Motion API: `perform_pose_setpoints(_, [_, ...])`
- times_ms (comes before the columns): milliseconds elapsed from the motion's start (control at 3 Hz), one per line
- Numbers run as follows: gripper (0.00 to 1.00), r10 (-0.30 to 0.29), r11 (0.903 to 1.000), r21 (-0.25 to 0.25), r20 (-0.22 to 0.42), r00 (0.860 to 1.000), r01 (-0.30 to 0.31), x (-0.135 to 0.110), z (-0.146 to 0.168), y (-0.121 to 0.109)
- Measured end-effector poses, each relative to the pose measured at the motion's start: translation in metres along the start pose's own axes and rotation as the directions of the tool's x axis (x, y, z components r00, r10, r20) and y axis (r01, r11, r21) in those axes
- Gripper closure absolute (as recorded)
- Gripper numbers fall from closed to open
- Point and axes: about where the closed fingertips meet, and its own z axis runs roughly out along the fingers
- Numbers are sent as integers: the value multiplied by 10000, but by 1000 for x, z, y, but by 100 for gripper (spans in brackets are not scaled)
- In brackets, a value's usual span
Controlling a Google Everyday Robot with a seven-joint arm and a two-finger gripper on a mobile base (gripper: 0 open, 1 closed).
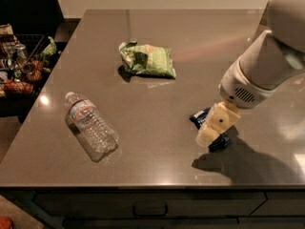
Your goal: Pick rxbar blueberry
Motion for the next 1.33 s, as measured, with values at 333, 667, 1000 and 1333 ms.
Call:
perform_pose_setpoints(333, [0, 351, 9992, -206, -54, 9994, -352, 5, 19, -1])
perform_pose_setpoints(667, [0, 616, 9976, -315, -137, 9980, -621, 10, 34, -1])
perform_pose_setpoints(1000, [23, 841, 9961, -242, -155, 9963, -844, 13, 39, -1])
perform_pose_setpoints(1333, [46, 947, 9953, -180, -104, 9955, -948, 14, 39, -1])
